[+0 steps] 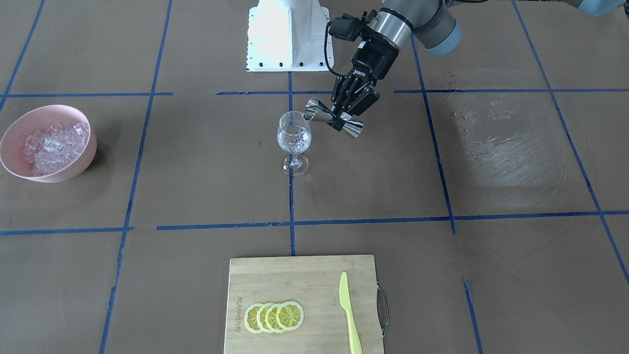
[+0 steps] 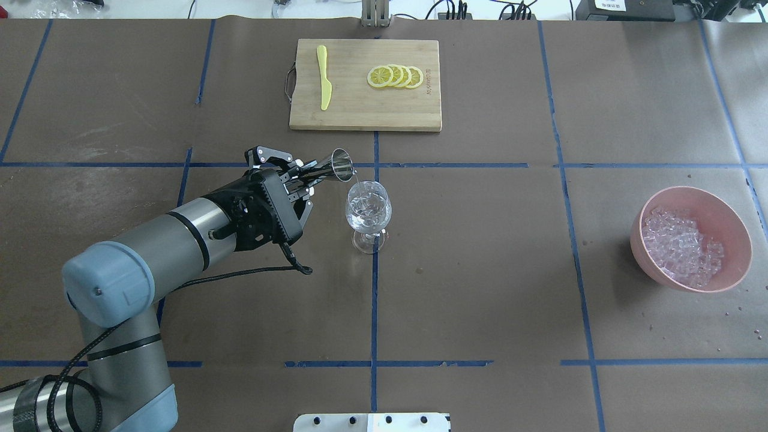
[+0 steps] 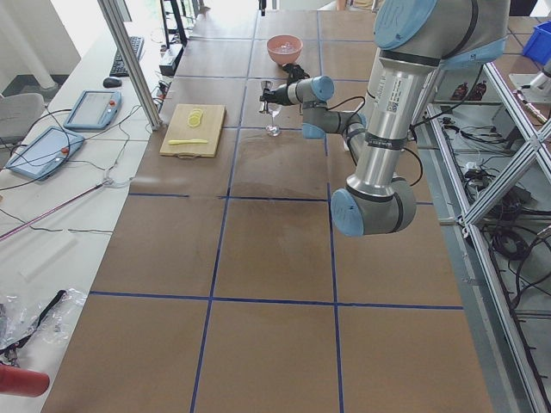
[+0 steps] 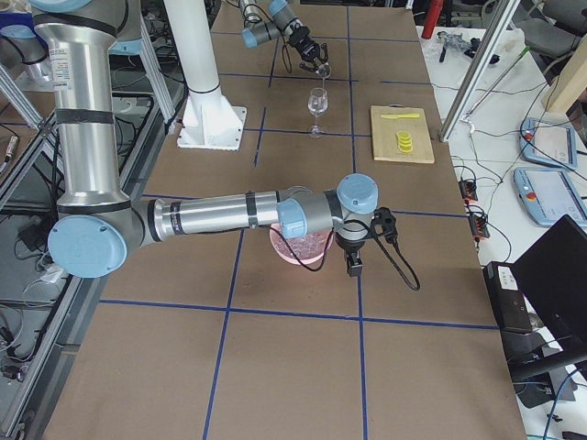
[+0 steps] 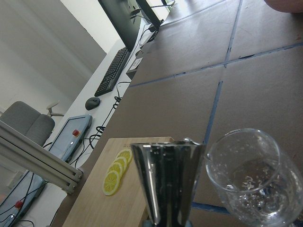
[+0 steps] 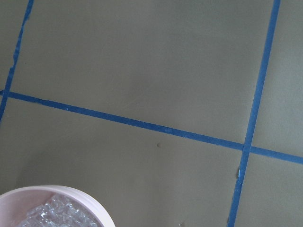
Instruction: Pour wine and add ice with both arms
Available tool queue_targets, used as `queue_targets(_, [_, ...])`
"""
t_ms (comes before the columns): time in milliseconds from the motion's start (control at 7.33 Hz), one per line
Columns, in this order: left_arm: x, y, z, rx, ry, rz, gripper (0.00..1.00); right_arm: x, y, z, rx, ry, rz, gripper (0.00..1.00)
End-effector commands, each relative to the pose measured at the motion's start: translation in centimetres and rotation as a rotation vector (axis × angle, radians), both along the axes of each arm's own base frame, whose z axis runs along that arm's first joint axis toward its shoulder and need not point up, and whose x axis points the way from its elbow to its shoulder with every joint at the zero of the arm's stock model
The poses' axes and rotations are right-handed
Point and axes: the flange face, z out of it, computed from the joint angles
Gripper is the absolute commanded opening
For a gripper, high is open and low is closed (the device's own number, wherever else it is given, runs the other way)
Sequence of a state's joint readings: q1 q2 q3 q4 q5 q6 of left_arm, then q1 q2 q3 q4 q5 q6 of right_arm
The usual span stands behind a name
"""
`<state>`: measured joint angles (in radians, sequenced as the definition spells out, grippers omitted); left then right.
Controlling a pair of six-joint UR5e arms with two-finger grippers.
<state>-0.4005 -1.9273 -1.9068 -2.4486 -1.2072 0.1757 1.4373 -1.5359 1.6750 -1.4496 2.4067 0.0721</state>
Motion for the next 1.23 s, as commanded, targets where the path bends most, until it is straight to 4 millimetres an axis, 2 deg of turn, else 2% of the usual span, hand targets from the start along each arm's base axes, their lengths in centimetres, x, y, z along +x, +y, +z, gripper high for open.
queue_targets(0, [0.6,-0.5,-0.4,-0.021,-0.069,-0.061,0.0,0.0,0.2,0.2,-0.004,0.0,0.0,1.0])
queue_targets(137, [0.5,-1.1,-1.1,-0.028,-0.1,-0.115,0.0,0.0,0.3,0.1,-0.001,-0.001,0.0,1.0])
queue_targets(410, [-0.4,-0.8,-2.5,0.046,-0.149,-0.117,0.0,0.1,0.6,0.3,-0.006,-0.001,0.0,1.0])
queue_targets(1092, [0.0,-0.1,-2.7,0.158,-0.261,-0.102,0.0,0.1,0.8,-0.2,0.003,-0.002,0.0,1.0])
